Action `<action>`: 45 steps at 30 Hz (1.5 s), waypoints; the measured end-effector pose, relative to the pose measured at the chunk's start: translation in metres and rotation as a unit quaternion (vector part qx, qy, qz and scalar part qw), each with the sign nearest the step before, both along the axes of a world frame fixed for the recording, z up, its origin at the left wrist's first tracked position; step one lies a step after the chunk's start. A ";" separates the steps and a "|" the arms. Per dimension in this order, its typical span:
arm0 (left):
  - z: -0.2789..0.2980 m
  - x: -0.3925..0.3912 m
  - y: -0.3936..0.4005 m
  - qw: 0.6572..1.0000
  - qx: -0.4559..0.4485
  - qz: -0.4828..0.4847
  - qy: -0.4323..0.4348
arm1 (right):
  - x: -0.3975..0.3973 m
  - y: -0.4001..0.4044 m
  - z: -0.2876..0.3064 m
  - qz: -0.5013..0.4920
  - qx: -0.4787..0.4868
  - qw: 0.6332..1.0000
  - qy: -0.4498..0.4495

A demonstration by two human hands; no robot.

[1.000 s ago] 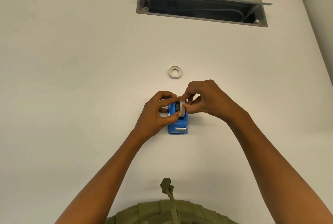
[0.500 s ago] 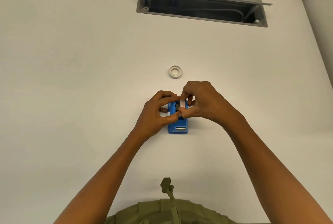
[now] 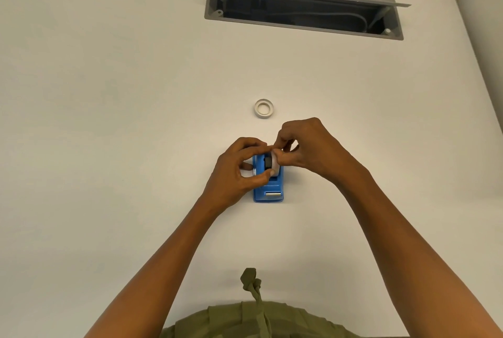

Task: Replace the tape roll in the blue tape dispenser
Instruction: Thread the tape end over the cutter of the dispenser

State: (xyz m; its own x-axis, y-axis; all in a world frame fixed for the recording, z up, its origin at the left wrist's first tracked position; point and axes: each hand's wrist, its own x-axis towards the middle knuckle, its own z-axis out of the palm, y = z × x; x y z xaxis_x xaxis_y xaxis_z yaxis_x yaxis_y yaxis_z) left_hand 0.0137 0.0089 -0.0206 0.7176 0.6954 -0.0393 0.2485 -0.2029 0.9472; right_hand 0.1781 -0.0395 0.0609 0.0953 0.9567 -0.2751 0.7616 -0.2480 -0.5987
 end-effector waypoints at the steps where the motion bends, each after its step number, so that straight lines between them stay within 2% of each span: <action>1: 0.000 0.000 0.000 1.000 -0.001 -0.001 -0.001 | 0.000 0.000 0.000 -0.004 -0.004 1.000 0.004; 17: 0.001 0.000 0.000 1.000 0.007 -0.002 -0.003 | -0.003 -0.001 0.002 -0.008 -0.024 1.000 -0.001; 24: 0.002 0.000 0.000 1.000 0.006 -0.002 0.000 | -0.002 -0.002 -0.001 -0.012 0.008 1.000 0.001; 27: 0.004 0.000 0.000 1.000 0.006 -0.002 0.002 | -0.001 -0.006 0.000 -0.005 -0.002 1.000 0.019; 32: 0.004 0.000 0.000 1.000 0.009 -0.006 0.003 | -0.002 -0.007 0.000 0.007 -0.016 1.000 0.001; 45: 0.002 0.000 0.001 1.000 0.009 -0.002 0.012 | 0.005 -0.007 -0.003 0.020 0.009 0.999 0.026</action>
